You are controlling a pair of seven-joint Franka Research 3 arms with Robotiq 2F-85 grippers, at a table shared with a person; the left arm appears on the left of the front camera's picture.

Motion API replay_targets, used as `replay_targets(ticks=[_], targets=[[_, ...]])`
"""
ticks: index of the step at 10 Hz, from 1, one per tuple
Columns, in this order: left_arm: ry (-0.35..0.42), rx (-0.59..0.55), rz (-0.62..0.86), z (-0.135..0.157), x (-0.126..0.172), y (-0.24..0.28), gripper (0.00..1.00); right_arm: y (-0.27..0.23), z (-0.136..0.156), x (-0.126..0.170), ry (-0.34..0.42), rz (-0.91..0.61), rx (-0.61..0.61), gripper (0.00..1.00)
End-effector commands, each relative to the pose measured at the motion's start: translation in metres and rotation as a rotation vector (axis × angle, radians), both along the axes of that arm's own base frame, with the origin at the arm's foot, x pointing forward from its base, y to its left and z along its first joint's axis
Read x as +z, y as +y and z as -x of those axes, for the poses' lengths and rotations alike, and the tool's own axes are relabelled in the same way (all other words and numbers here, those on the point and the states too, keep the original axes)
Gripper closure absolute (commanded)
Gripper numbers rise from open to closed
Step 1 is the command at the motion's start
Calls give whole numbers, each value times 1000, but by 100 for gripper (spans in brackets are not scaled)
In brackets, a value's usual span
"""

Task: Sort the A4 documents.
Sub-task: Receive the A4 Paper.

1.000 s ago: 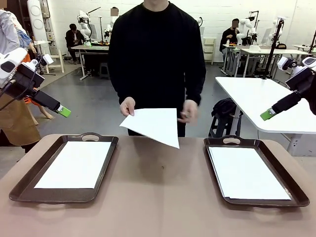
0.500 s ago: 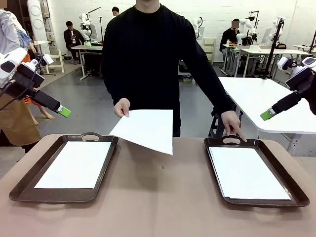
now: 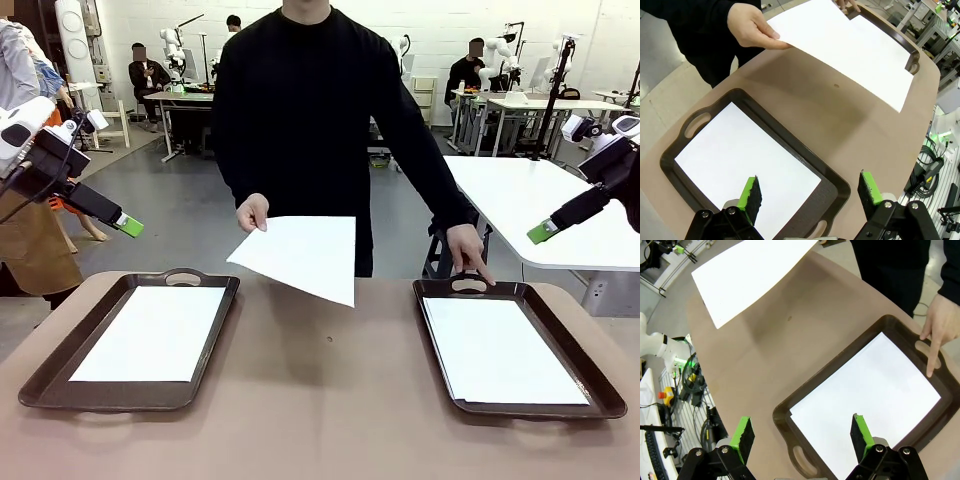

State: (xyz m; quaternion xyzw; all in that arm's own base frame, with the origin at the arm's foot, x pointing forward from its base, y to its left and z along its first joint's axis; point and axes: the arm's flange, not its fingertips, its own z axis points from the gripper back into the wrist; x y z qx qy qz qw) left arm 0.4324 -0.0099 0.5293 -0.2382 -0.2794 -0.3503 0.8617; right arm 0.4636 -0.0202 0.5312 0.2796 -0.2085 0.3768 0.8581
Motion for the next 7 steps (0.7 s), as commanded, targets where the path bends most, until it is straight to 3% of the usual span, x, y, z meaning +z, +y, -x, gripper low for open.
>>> replay_targets(ticks=[1, 4, 7], targets=[[-3, -4, -2, 0, 0, 0, 0, 1, 0, 0, -4, -1, -3, 0], [-3, -4, -2, 0, 0, 0, 0, 0, 0, 0, 0, 0, 0, 0], [-3, -4, -2, 0, 0, 0, 0, 14, -19, -31, 166, -179, -41, 0]])
